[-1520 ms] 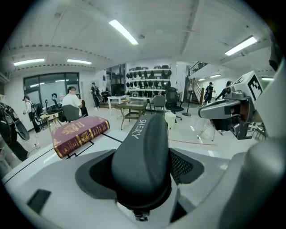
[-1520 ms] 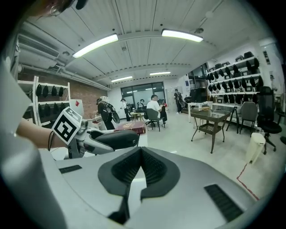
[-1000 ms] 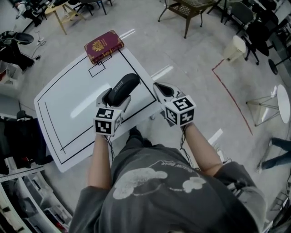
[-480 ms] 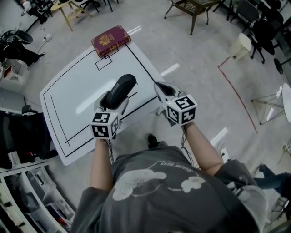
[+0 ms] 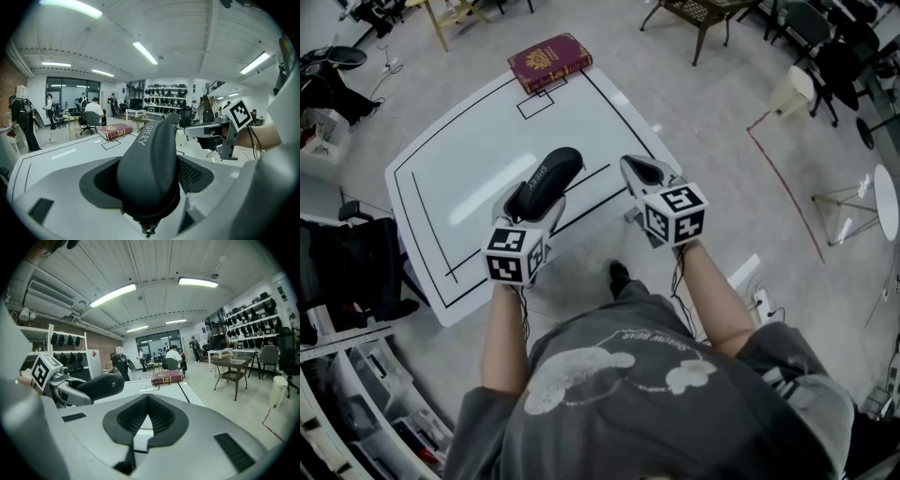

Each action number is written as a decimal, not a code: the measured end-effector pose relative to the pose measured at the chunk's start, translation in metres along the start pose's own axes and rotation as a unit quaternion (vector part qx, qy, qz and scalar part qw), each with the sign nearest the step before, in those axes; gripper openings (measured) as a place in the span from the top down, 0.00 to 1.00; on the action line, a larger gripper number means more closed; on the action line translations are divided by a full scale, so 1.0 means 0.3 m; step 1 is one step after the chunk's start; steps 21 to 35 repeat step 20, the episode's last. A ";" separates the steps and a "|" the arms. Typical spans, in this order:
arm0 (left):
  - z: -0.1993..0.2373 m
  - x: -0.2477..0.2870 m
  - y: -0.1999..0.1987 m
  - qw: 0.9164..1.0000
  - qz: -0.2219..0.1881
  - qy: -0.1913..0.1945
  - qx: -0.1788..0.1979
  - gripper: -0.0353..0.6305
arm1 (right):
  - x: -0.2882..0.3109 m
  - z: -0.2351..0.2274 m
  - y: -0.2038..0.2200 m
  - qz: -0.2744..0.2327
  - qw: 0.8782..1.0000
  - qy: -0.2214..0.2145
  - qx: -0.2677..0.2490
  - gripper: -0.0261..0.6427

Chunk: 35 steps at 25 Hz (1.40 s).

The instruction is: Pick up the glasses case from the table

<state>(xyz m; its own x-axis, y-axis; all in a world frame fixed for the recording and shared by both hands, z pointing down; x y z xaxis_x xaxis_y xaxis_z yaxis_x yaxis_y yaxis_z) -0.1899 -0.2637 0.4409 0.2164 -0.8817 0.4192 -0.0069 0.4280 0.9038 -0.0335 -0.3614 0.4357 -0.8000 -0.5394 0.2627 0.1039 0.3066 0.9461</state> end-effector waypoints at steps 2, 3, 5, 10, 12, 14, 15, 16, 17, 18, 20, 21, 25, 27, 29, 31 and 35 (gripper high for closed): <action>0.019 -0.051 0.015 1.000 -0.004 0.005 -0.002 0.42 | -0.002 0.054 0.003 0.000 1.000 0.005 -0.004 0.96; 0.029 -0.072 0.025 1.000 -0.005 0.008 -0.003 0.42 | -0.003 0.078 0.004 0.000 1.000 0.008 -0.007 0.96; 0.047 -0.109 0.048 1.000 -0.006 0.013 -0.005 0.42 | -0.011 0.125 0.008 -0.001 1.000 0.013 -0.010 0.96; 0.067 -0.195 0.106 1.000 -0.008 0.022 -0.007 0.42 | -0.056 0.219 0.042 0.004 1.000 0.022 -0.020 0.96; 0.073 -0.235 0.128 1.000 -0.012 0.025 -0.009 0.42 | -0.071 0.255 0.052 0.004 0.999 0.027 -0.022 0.96; 0.080 -0.279 0.152 0.999 -0.015 0.028 -0.012 0.42 | -0.085 0.299 0.064 0.004 0.999 0.031 -0.025 0.96; 0.084 -0.301 0.165 0.999 -0.017 0.029 -0.015 0.42 | -0.091 0.324 0.070 0.004 0.999 0.032 -0.027 0.96; 0.089 -0.325 0.179 0.999 -0.017 0.030 -0.017 0.42 | -0.096 0.351 0.076 0.004 0.999 0.033 -0.028 0.96; 0.095 -0.350 0.192 0.999 -0.018 0.030 -0.020 0.42 | -0.102 0.380 0.082 0.003 0.999 0.033 -0.029 0.96; 0.099 -0.376 0.205 0.999 -0.018 0.031 -0.022 0.42 | -0.110 0.411 0.088 0.001 0.999 0.033 -0.029 0.96; 0.106 -0.430 0.230 0.999 -0.020 0.032 -0.026 0.42 | -0.130 0.474 0.099 -0.002 0.999 0.033 -0.028 0.96; 0.106 -0.430 0.230 0.999 -0.020 0.032 -0.026 0.42 | -0.130 0.474 0.099 -0.002 0.999 0.033 -0.028 0.96; 0.106 -0.430 0.230 0.999 -0.020 0.032 -0.026 0.42 | -0.130 0.474 0.099 -0.002 0.999 0.033 -0.028 0.96; 0.106 -0.430 0.230 0.999 -0.020 0.032 -0.026 0.42 | -0.130 0.474 0.099 -0.002 0.999 0.033 -0.028 0.96; 0.106 -0.430 0.230 0.999 -0.020 0.032 -0.026 0.42 | -0.130 0.474 0.099 -0.002 0.999 0.033 -0.028 0.96; 0.106 -0.430 0.230 0.999 -0.020 0.032 -0.026 0.42 | -0.130 0.474 0.099 -0.002 0.999 0.033 -0.028 0.96; 0.106 -0.430 0.230 0.999 -0.020 0.032 -0.026 0.42 | -0.130 0.474 0.099 -0.002 0.999 0.033 -0.028 0.96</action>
Point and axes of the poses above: the fingertips, and each gripper's own axes: x forward along the fingers, z to its left, y out of its underside, the point moved 2 cm from there along -x, backward along the fingers, and after that the axes turned 4 degrees about -z, right-handed, at the moved point
